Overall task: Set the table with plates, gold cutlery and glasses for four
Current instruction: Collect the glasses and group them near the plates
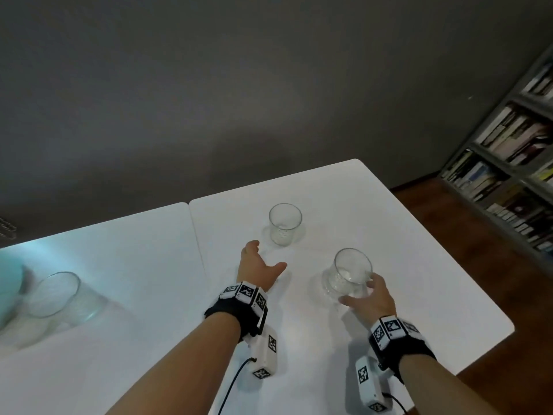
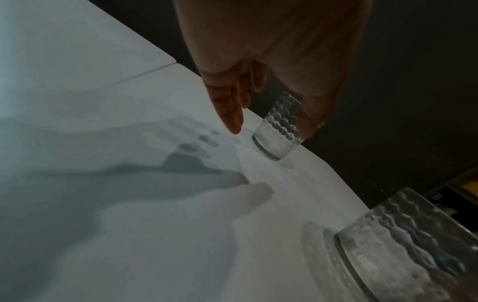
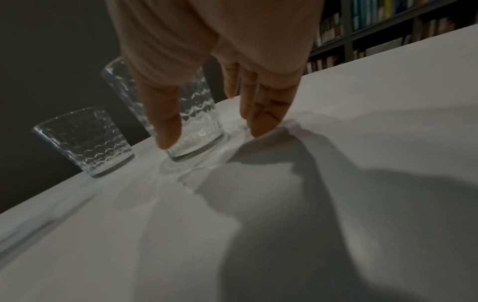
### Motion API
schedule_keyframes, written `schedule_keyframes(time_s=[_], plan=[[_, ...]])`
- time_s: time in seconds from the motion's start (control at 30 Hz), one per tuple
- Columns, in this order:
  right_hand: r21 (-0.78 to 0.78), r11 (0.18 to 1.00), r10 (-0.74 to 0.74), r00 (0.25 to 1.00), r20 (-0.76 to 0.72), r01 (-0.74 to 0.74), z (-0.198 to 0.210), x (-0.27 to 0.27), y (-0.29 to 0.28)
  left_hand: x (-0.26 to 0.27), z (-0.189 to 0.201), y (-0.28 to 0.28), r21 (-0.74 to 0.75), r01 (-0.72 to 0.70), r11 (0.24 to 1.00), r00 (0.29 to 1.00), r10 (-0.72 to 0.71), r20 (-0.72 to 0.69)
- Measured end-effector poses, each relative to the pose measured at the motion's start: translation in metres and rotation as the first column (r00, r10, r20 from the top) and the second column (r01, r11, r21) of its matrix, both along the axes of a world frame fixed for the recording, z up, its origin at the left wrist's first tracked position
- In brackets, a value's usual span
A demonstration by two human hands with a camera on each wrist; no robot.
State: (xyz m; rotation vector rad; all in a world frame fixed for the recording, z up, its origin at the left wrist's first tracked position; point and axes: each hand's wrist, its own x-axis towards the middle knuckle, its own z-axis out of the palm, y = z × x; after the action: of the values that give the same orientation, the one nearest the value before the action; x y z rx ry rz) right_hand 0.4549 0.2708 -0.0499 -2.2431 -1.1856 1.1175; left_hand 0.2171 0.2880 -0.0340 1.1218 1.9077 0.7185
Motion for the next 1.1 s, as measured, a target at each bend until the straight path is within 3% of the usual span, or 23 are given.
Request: schedule_keyframes(time_s=[0.3,0.57,0.83,1.1], plan=[[0.103,0.984,0.146,0.989,-0.006,-0.144,-0.012,0.004,0.026,0.031,-0.028,0.066,0.018,-0.168,0.986,0.985,0.167,0.037],[0.121,0.976,0.183,0.983,0.016,-0.183,-0.019,0.007,0.039,0.037,-0.039,0.085,0.088,-0.261,0.961,0.965,0.257,0.052],[0.157,0.950,0.271,0.962,0.015,-0.270,-0.004,-0.020,0.039,0.013,-0.024,0.030,0.140,-0.254,0.957,0.965,0.241,0.106],[0.240,0.903,0.379,0.924,-0.050,-0.357,0.029,-0.126,0.003,-0.082,0.001,-0.074,0.204,-0.252,0.946,0.967,0.237,0.098]])
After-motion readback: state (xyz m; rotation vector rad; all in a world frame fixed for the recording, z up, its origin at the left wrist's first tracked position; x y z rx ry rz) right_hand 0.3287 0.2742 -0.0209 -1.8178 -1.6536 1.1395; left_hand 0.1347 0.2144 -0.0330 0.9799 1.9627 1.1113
